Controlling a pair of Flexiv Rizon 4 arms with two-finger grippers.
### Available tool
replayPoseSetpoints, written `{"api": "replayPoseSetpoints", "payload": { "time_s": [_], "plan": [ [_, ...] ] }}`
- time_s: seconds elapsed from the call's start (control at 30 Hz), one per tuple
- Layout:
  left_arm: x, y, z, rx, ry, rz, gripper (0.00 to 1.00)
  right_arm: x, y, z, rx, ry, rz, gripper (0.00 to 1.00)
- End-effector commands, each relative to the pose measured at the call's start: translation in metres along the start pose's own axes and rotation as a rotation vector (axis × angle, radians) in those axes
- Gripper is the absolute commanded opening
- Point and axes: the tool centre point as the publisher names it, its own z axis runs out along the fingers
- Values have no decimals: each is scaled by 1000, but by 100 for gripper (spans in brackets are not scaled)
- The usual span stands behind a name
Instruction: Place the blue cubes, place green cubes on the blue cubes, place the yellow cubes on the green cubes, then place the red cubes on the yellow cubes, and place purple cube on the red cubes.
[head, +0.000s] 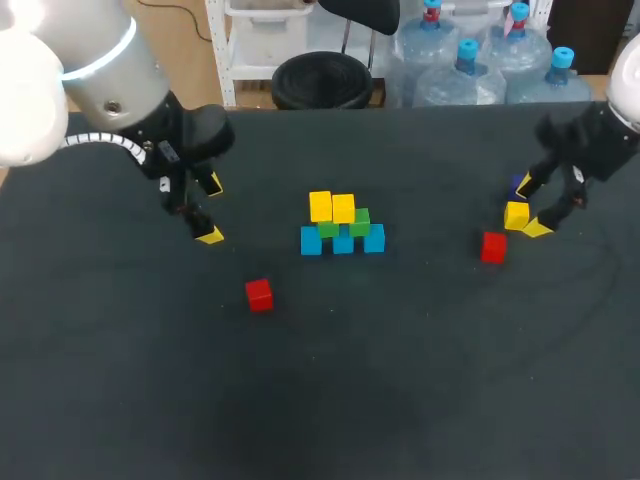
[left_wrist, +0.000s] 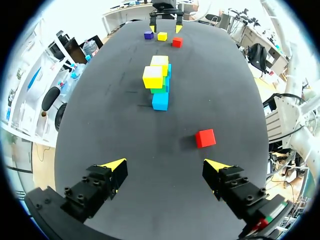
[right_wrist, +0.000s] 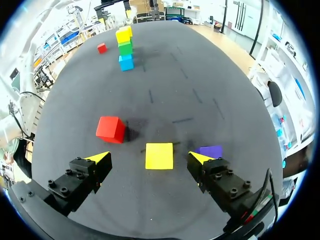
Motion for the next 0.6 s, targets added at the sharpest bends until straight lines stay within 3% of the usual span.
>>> {"api": "replayPoseSetpoints", "payload": {
  "time_s": [0.03, 0.1, 0.3, 0.43, 0.5, 0.6],
  "plan": [
    [1, 0, 0, 1, -2, 2, 100, -1, -1, 4, -3, 3, -1, 75],
    [1, 0, 0, 1, -2, 2, 100, -1, -1, 5, -6, 4, -1, 65],
    [1, 0, 0, 1, -2, 2, 100, 1, -2, 10, -7, 2, 2, 84],
    [1, 0, 0, 1, -2, 2, 100, 1, -3, 11, -4, -2, 3, 85],
    [1, 0, 0, 1, -2, 2, 100, 1, -4, 11, -3, -3, 2, 81],
    [1, 0, 0, 1, -2, 2, 100, 2, -4, 11, -2, -2, 1, 64]
  ]
}}
